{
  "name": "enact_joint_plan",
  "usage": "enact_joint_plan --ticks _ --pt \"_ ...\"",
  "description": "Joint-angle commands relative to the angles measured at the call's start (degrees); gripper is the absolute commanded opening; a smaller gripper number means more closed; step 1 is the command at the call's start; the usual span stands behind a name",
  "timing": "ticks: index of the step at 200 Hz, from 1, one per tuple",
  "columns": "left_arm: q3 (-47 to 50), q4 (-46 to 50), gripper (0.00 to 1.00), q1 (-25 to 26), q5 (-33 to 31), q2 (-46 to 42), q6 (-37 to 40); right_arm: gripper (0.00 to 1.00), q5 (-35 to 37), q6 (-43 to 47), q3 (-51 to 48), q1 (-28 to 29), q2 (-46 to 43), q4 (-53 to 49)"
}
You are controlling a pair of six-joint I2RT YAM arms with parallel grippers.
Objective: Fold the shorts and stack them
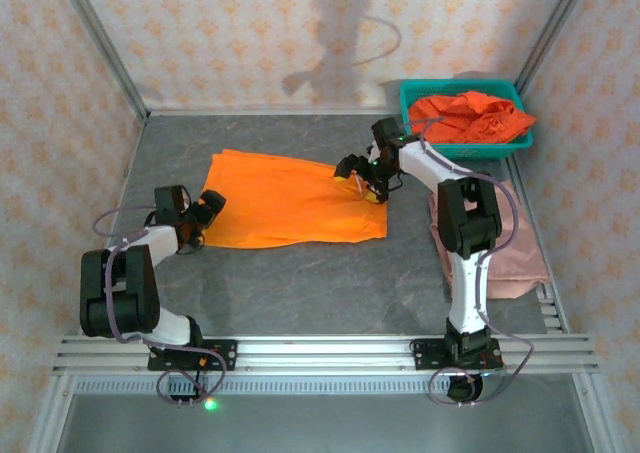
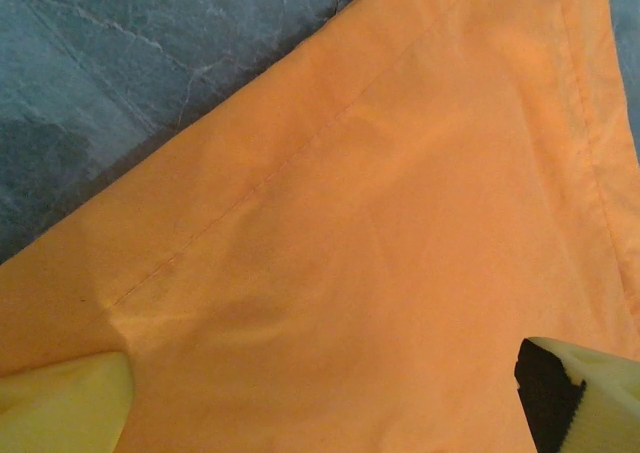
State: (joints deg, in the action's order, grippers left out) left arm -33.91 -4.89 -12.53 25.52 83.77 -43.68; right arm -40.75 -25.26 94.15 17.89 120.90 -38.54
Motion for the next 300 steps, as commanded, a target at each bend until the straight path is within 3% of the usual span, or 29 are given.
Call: enact_joint_plan --ticks 1,109,165,199,229,267,300 --pt "3.4 2.7 1.00 -1.5 -4.7 0.8 -0.1 1.00 2.7 1.5 0.5 -1.2 0.9 -1.1" --pt "6.4 1.2 1.00 -2.6 -4.9 -1.8 -1.5 0.99 2.2 0.7 0.1 -2.5 1.0 0.6" --pt "2.7 5.9 1.00 -2.7 -2.3 -14.8 0.7 0.99 1.8 0.9 1.9 -2.5 -2.1 0.2" --pt "-3.7 14.5 1.00 -2.5 -2.2 -31.1 6.2 0.99 3.4 3.3 1.5 -2.5 -12.5 -1.0" --pt "-8.1 19.5 1.00 -2.2 -1.9 -40.2 8.7 0.99 5.3 6.4 -7.8 -2.6 -27.0 3.1" --pt "-7.7 22.3 1.00 -1.0 -1.0 -42.3 8.7 0.99 10.5 8.6 -22.8 -2.5 -44.1 7.9" --pt "-6.0 20.6 1.00 0.3 -0.9 -41.1 7.4 0.99 14.1 9.5 -28.5 -2.5 -50.8 9.2"
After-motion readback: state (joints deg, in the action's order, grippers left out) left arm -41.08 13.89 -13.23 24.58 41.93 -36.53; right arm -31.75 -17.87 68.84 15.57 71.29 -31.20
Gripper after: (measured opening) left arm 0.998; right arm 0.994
